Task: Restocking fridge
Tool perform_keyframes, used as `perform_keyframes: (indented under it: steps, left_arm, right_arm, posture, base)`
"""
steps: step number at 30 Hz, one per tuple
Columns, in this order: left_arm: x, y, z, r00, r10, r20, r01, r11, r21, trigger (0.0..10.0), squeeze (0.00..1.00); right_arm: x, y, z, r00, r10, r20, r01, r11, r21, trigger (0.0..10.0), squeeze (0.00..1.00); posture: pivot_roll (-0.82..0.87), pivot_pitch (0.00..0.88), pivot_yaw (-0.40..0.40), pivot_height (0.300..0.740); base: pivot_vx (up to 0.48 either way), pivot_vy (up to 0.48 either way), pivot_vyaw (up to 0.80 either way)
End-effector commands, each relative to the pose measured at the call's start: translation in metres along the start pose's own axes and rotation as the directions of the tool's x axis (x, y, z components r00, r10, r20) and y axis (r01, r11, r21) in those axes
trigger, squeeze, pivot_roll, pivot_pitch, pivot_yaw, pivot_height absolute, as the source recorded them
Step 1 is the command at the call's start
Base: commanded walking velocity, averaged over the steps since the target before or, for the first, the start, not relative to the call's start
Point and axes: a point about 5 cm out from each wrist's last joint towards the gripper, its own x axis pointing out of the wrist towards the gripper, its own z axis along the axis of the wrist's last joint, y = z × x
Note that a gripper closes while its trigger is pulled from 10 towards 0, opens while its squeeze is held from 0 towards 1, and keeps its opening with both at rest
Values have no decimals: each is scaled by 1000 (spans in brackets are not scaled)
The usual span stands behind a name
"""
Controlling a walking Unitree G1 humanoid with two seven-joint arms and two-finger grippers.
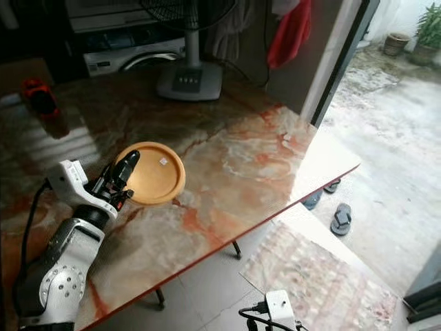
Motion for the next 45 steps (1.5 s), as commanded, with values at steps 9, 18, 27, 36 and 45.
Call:
perform_keyframes:
  steps: [9, 18, 27, 36, 45]
  left_arm:
    - [1, 1, -1, 1000, 5, -11, -4, 1000, 17, 10000, 0]
    - [1, 5, 3, 1000, -2, -26, 3, 999, 38, 10000, 0]
    - [5, 6, 3, 999, 1, -32, 1, 999, 50, 10000, 0]
    - [4, 5, 3, 999, -1, -32, 2, 999, 44, 10000, 0]
    - [4, 5, 4, 1000, -1, -26, 2, 999, 39, 10000, 0]
  right_arm:
    - [1, 2, 0, 1000, 1, -3, -1, 1000, 9, 10000, 0]
    - [1, 6, -1, 1000, -8, -2, 8, 1000, 25, 10000, 0]
    - [3, 11, 0, 1000, -4, 1, 4, 999, 33, 10000, 0]
    - [2, 8, 0, 1000, -10, -4, 10, 999, 31, 10000, 0]
    - [2, 8, 0, 1000, -3, -5, 3, 1000, 18, 10000, 0]
  posture:
    - [65, 31, 12, 740]
    - [79, 26, 55, 740]
    - [71, 32, 67, 740]
    - [69, 37, 55, 740]
    - [66, 43, 52, 740]
  base:
    - [0, 0, -788]
    - [0, 0, -788]
    - [0, 0, -788]
    - [0, 0, -788]
    - [0, 0, -788]
